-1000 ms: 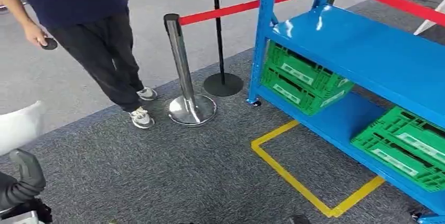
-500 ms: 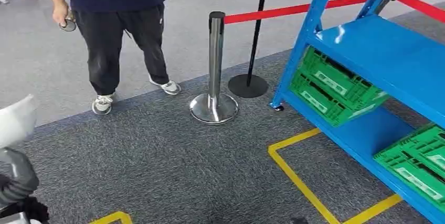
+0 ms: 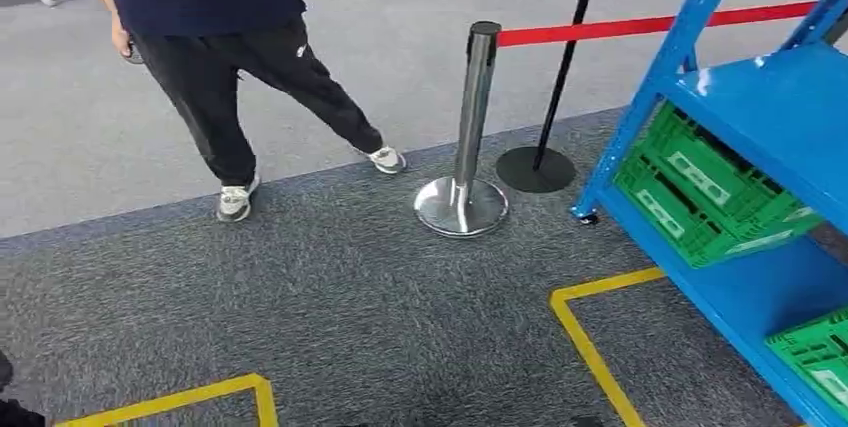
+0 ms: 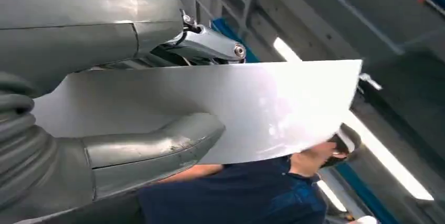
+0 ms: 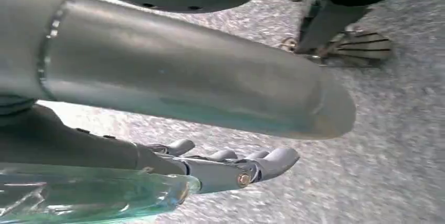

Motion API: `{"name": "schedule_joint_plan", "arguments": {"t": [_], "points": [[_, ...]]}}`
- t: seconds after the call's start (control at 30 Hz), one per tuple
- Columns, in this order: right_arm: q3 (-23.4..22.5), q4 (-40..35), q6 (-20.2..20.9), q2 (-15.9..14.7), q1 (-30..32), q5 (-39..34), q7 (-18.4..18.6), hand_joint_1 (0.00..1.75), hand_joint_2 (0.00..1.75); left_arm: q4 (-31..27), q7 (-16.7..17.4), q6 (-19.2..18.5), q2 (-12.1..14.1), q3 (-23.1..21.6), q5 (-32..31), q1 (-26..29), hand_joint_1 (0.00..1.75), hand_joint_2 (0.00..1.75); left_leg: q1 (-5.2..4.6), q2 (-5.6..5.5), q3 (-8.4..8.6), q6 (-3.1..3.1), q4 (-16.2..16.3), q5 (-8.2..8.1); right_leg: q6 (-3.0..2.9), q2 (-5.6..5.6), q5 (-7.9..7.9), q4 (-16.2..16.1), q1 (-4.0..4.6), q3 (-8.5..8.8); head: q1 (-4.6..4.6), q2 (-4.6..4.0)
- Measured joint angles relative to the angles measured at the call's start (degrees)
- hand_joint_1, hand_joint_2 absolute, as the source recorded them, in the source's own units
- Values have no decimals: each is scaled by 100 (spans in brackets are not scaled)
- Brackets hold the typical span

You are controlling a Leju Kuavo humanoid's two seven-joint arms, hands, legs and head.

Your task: Take the parts from the cabinet and place them on the table.

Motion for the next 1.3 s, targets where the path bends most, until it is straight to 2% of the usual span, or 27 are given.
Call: {"name": "schedule_joint_plan", "arguments": {"t": [0.07, 0.1, 0.13, 0.23, 0.27, 0.33, 0.4, 0.43, 0.47, 0.5, 0.53, 0.57, 0.6, 0.63, 0.77, 0.8, 0.83, 0.87, 0.93, 0.97, 1.0, 1.07, 1.1, 1.13, 1.17, 1.27, 1.3], "points": [[-53, 0, -11, 0, -37, -125, -103, 0, 0, 0, 0, 0, 2, 2, 11, -41, 175, 175, -41, 94, 505, 61, -885, 443, 1, -115, -1, 0, 11, 17, 2, 0], [-89, 0, -13, 0, -51, -170, -137, 0, 0, 0, 0, 0, 2, 2, 11, -77, 175, 175, -86, 311, 804, 108, -1376, 593, 6, -156, -4, 0, 12, 36, -2, 0], [-122, 0, -13, 0, -53, -208, -157, 0, 0, 0, 0, 0, 2, 2, 2, -131, 175, 175, -144, 484, 951, 124, -1682, 572, 41, -213, -36, 35, 65, 21, -4, 0], [-192, 0, -4, -2, -64, -264, -142, 0, 0, 0, 0, 0, 13, 7, -2, -176, 175, 175, -163, 318, 901, 174, -1685, 589, 98, -368, -27, 10, 49, 30, 4, 0], [-219, 0, 4, -2, -73, -273, -126, 0, 0, 0, -2, 0, 17, 11, -7, -183, 175, 175, -149, 250, 906, 225, -1731, 618, 136, -417, -46, 13, 52, 47, 0, 0], [-247, 0, 7, -2, -81, -277, -109, 0, 0, 0, 0, 0, 17, 13, -13, -207, 175, 175, -95, 165, 917, 265, -1748, 649, 198, 66, -295, 363, 26, -125, 35, 0], [-278, 2, 20, -2, -62, -277, -69, 0, 0, 0, 0, 0, 20, 17, 37, -208, 175, 175, -88, 63, 907, 293, -1748, 655, 223, 197, -731, 1300, 14, -552, 59, 0], [-278, 2, 33, -2, -49, -273, -21, 0, 0, 0, 0, -13, 26, 17, 138, -195, 175, 175, -88, 6, 903, 295, -1745, 656, 236, 200, -866, 1715, 11, -761, 63, 0], [-280, 2, 39, -2, -38, -260, 33, 0, 0, 0, 0, -35, 48, 22, 275, -171, 175, 175, -88, -61, 906, 294, -1744, 656, 243, 201, -865, 1884, 3, -867, 57, 0], [-282, 2, 50, 0, -30, -258, 64, 0, 0, 0, 0, -37, 52, 26, 302, -144, 175, 175, -81, -127, 910, 292, -1743, 657, 250, 201, -722, 1767, -7, -830, 59, 0], [-286, 2, 66, 0, -30, -230, 101, 0, 0, -4, 0, -41, 52, 33, 316, -109, 175, 175, -71, -203, 914, 284, -1737, 658, 255, 208, -483, 1420, -24, -683, 61, 0], [-286, 2, 68, 0, -34, -177, 101, 0, 0, -15, 0, -66, 44, 42, 350, -66, 175, 175, -51, -279, 921, 262, -1725, 656, 262, 252, -174, 848, -50, -421, 57, 0], [-286, 2, 66, 0, -36, -153, 74, 0, 0, -39, 0, -61, 28, 50, 347, -16, 175, 175, -37, -343, 919, 222, -1708, 643, 289, 406, 48, 359, -88, -194, 61, 0], [-286, 2, 59, 0, -37, -144, 9, 0, 0, -68, -2, -44, 4, 57, 345, 37, 175, 175, -56, -377, 888, 175, -1680, 630, 316, 690, -28, 153, -119, -98, 63, 0], [-267, 0, 59, -46, -49, -26, -249, 0, 0, -146, -2, -17, -61, 87, 223, 239, 175, 175, -5, -586, 785, 58, -1646, 691, 195, 523, -20, 143, -77, -73, 52, 0], [-267, -2, 70, -63, -60, -28, -310, 0, 0, -157, -2, -18, -70, 100, 223, 293, 175, 175, -5, -458, 772, 44, -1601, 639, 144, 445, 2, 113, -95, -55, 46, 0], [-267, -2, 79, -79, -73, -33, -336, 0, 0, -177, -2, -18, -74, 114, 221, 305, 175, 175, -37, -183, 674, 29, -1400, 486, 104, 397, 1, 106, -83, -52, 8, 0], [-267, -2, 92, -87, -74, -28, -334, 0, 0, -186, -2, -17, -74, 122, 210, 297, 175, 175, -39, -65, 471, 15, -995, 258, 71, 327, 1, 106, -62, -61, -2, 0], [-267, -2, 92, -94, -66, -39, -286, 0, 0, -192, -2, -22, -79, 129, 205, 304, 175, 175, -37, -6, 31, 12, -79, -131, 42, 169, -9, 107, -30, -76, 0, 0], [-269, -2, 96, -94, -63, -61, -253, 0, 0, -192, -2, -39, -81, 142, 205, 306, 175, 175, -38, -5, -100, 18, 191, -188, 32, 89, -14, 107, -15, -80, -2, 0], [-271, -2, 112, -90, -64, -76, -242, 0, 0, -192, 0, -63, -81, 157, 212, 305, 175, 175, -40, -4, -72, 30, 161, -100, 29, 18, -17, 107, -4, -78, 0, 0], [-271, -2, 146, -39, -81, -67, -229, 0, 0, -203, -2, -149, -87, 216, 212, 308, 175, 175, -59, 36, 349, 81, -595, 336, 27, -109, -19, 107, 8, -66, 0, 0], [-271, -2, 153, -17, -95, -67, -220, 0, 0, -227, -2, -173, -92, 247, 208, 311, 175, 175, -86, 161, 651, 117, -1115, 539, 29, -157, -20, 106, 10, -57, -2, 0], [-273, -2, 155, 13, -102, -67, -207, 0, 0, -253, -2, -197, -96, 273, 190, 309, 175, 175, -134, 420, 868, 153, -1473, 585, 41, -194, -27, 108, 24, -49, -2, 0], [-271, 0, 155, 31, -103, -72, -205, 0, 0, -262, -2, -214, -98, 286, 168, 293, 175, 175, -168, 432, 903, 162, -1620, 540, 75, -240, -54, 138, 55, -68, -13, 0], [-273, 0, 168, 92, -111, -89, -138, 0, 0, -284, -2, -282, -107, 369, 151, 382, 175, 175, -181, 252, 852, 217, -1630, 566, 139, -410, -50, 78, 42, -12, -4, 0], [-273, 0, 171, 103, -114, -89, -115, 0, 0, -306, -2, -308, -114, 402, 138, 400, 175, 175, -118, 190, 904, 262, -1694, 616, 181, -411, -92, 98, 45, -60, -15, 0]]}}
